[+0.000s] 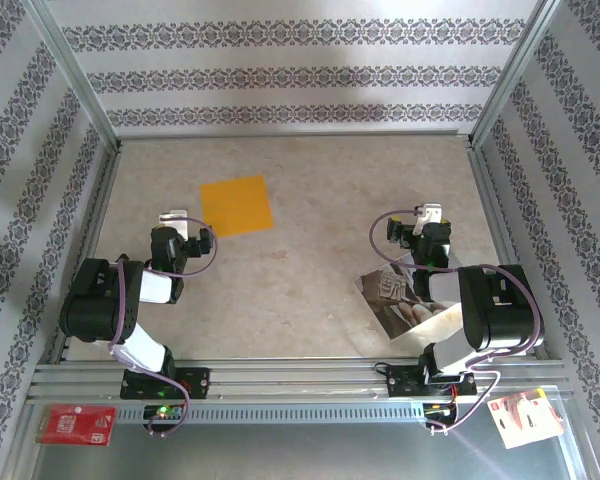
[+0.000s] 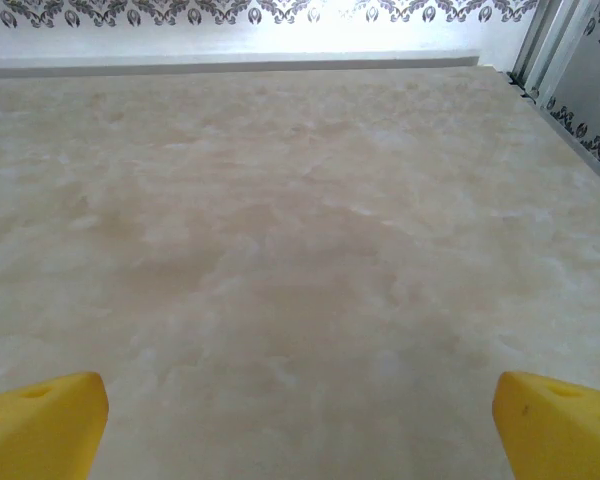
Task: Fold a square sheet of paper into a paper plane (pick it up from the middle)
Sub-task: First fold the square sheet of paper in half at the center of the table.
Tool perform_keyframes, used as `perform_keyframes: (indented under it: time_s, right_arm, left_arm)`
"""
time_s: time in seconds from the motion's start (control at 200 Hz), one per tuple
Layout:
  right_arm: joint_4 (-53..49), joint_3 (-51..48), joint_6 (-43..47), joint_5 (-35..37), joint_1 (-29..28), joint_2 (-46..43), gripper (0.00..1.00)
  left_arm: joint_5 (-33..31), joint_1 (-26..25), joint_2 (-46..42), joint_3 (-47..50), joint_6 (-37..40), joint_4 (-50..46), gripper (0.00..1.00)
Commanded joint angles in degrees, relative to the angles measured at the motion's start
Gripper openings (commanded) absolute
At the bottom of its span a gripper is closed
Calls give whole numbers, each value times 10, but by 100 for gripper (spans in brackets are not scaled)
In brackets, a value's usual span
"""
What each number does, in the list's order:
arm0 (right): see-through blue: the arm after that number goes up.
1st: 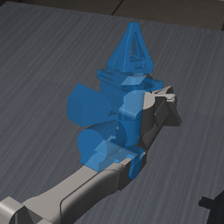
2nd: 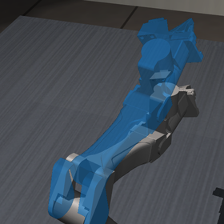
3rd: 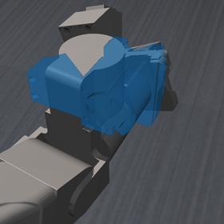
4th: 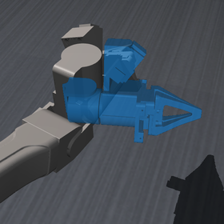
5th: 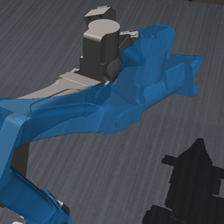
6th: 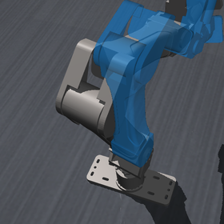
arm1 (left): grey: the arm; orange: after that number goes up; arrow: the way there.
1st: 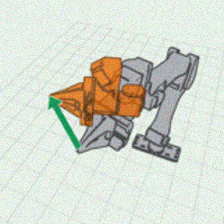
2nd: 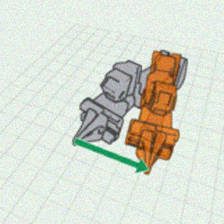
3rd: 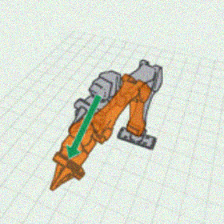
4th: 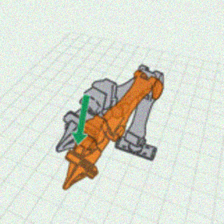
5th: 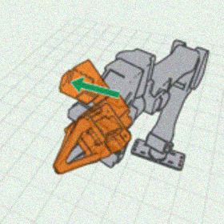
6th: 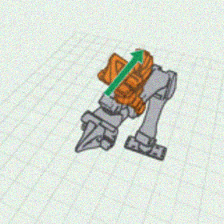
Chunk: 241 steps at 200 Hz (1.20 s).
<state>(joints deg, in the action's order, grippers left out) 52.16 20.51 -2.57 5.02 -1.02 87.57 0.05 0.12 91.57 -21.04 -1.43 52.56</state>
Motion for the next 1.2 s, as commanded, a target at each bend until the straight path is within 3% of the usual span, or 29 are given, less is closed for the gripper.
perform_keyframes:
  time_s: [0.0,0.954,1.084,1.199]
  right_arm:
    - [20,9,5,-9,-4,-1,98]
    - [19,9,4,-10,-3,0,98]
    - [21,10,2,-7,-3,-4,98]
    - [-86,34,-6,27,-3,-79,98]
  left_arm:
    - [10,4,-3,-12,13,16,100]
    - [12,4,-3,-12,13,16,100]
    - [-11,4,-5,-1,3,36,100]
    - [-17,5,-55,4,3,6,100]
